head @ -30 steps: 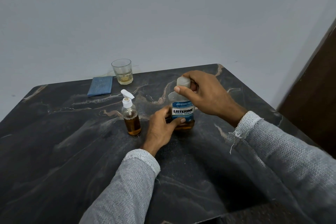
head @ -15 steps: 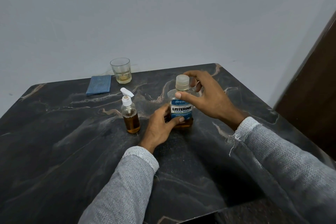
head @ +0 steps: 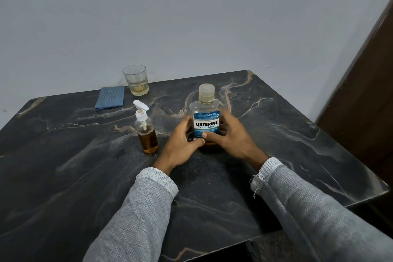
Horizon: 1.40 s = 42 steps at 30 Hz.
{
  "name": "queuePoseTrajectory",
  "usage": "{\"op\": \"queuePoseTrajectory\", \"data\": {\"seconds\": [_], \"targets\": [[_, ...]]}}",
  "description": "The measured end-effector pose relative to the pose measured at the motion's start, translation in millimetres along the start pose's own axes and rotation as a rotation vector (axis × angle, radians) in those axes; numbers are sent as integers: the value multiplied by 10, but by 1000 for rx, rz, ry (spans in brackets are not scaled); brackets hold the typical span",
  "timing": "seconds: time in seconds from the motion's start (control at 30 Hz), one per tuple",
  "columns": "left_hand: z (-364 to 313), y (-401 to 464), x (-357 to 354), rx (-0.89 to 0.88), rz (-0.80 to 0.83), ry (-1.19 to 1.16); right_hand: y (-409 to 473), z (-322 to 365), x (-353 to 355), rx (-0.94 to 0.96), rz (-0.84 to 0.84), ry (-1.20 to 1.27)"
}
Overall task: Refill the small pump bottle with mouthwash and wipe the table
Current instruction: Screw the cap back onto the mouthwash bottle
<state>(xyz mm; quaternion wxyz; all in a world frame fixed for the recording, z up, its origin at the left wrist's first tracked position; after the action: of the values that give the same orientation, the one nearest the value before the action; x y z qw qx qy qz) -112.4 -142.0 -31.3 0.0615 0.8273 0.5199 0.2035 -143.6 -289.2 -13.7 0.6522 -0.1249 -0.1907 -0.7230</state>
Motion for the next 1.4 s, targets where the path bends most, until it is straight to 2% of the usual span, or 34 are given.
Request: {"op": "queuePoseTrajectory", "data": {"seconds": [0.17,0.37,0.57,0.87,1.17,1.4], "targets": [[-4,-6,51,-9,-18,41,-29,-99,134,-9,-139,-16],[-51,-9,36,-50,-60,127,-93,-303,637,-56,-369,-28],[-61,-26,10,-55,-54,169,-134,-451,1090,-110,-518,-81],[-73,-50,-12,-61,-45,198,-226,-604,1267,-135,-602,-91],[-101,-122,16,-96,-60,210,-278,-644,1260,-166,-584,-83],[-184,-305,112,-170,-117,243,-576,-441,1297,-123,-745,-79]]}}
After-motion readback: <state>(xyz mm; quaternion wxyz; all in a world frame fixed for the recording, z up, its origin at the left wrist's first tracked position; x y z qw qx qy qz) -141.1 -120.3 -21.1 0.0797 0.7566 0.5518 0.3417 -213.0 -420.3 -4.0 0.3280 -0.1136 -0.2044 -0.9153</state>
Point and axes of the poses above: each hand's wrist, its own y-axis towards the middle knuckle, its own x-axis out of the back of the hand, z = x × y, the point moved 6 cm from there along y, towards the middle knuckle, and after that the axes turned 10 degrees about -x, right-handed, at the moved point
